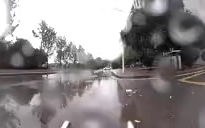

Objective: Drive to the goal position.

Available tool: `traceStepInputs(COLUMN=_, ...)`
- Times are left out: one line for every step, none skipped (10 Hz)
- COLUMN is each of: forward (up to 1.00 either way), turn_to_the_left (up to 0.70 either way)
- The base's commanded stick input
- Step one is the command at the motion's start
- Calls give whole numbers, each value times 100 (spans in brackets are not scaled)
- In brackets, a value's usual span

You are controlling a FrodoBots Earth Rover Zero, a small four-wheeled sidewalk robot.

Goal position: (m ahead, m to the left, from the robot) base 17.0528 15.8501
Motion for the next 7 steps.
traceStepInputs(forward=70, turn_to_the_left=-11)
traceStepInputs(forward=70, turn_to_the_left=-14)
traceStepInputs(forward=70, turn_to_the_left=-14)
traceStepInputs(forward=70, turn_to_the_left=0)
traceStepInputs(forward=70, turn_to_the_left=0)
traceStepInputs(forward=70, turn_to_the_left=0)
traceStepInputs(forward=70, turn_to_the_left=0)
